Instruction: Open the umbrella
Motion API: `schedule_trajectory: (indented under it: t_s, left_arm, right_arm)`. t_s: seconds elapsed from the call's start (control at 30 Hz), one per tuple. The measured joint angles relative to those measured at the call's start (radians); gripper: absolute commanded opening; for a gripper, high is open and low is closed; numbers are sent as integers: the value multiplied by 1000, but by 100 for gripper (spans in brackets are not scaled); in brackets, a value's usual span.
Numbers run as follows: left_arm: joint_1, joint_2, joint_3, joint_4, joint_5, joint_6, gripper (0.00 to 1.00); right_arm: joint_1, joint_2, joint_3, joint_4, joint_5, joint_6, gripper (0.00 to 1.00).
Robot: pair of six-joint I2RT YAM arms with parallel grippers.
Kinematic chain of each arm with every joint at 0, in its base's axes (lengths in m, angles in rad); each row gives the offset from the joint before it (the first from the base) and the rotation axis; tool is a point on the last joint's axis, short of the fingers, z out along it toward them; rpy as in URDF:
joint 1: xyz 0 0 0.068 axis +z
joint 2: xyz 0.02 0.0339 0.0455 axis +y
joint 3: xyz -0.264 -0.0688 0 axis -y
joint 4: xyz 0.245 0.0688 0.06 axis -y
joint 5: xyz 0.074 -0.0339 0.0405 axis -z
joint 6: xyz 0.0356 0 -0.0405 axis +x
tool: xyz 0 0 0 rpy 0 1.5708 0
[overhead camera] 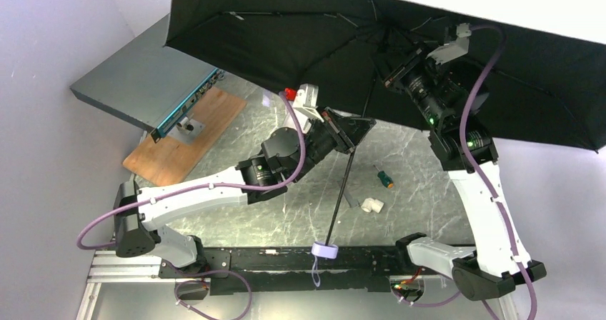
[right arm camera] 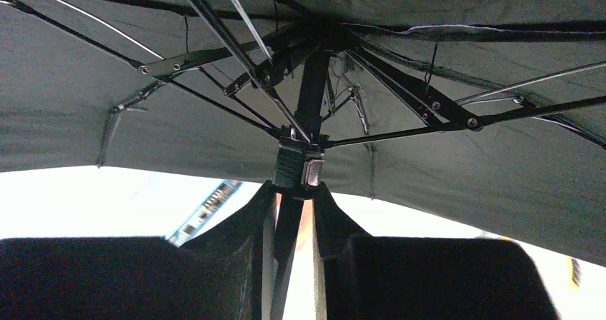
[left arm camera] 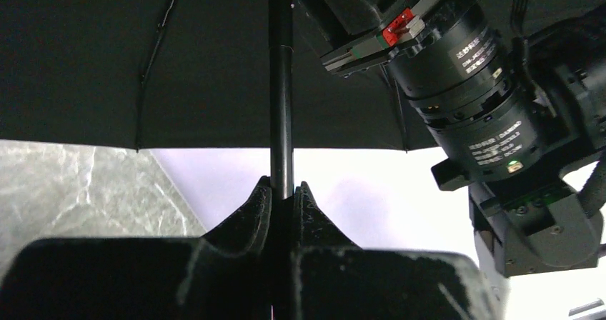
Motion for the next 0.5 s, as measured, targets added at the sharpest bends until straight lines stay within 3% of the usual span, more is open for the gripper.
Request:
schedule_trajectory:
  t_s: [0.37, 0.5]
  left_arm:
    - [-18, -46, -11, 79, -9, 134, 0]
    - [-30, -59, -30, 96, -23, 195, 0]
  right_arm:
    - [-6, -38, -44, 245, -171, 45, 18]
    - [-12, -55, -80, 305, -222, 64, 10]
